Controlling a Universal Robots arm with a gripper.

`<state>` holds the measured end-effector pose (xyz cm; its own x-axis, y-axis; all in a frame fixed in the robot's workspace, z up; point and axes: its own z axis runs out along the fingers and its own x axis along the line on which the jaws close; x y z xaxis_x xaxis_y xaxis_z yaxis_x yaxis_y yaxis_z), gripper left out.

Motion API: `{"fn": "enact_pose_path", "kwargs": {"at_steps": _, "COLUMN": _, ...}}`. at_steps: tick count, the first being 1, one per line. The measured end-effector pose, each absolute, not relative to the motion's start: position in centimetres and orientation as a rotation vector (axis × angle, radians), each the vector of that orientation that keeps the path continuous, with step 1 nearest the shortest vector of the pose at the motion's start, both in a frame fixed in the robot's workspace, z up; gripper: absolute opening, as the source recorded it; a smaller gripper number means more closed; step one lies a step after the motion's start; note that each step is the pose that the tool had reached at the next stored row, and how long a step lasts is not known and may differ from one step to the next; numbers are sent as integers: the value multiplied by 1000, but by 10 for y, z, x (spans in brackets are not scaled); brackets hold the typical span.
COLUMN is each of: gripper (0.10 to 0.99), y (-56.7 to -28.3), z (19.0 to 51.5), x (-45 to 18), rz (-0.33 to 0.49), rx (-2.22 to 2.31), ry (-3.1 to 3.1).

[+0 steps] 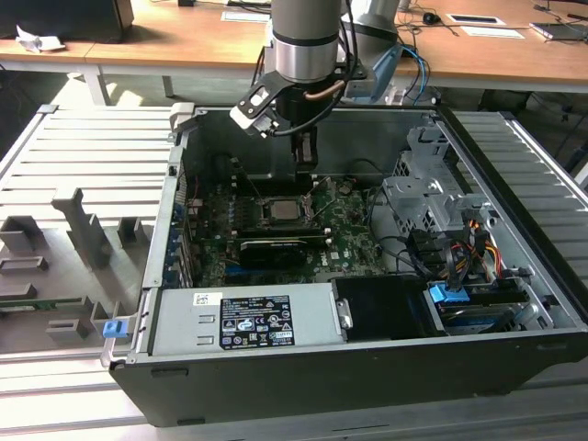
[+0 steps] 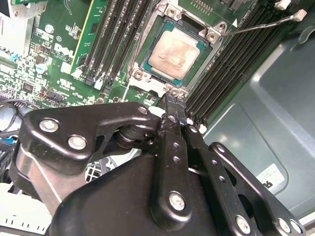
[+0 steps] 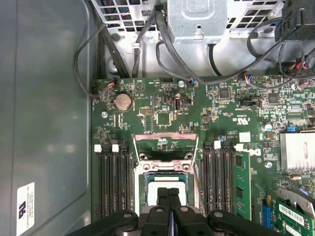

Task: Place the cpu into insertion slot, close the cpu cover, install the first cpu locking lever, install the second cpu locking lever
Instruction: 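Close the cpu cover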

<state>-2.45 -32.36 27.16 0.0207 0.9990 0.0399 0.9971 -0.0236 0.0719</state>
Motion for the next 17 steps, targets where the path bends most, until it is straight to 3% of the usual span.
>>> {"fn": "enact_pose_path", "kwargs": {"at_steps": 17, "gripper": 106, "y": -323, "z": 272, "x": -4, "rz": 123, "rx": 2227, "ry": 2179}}
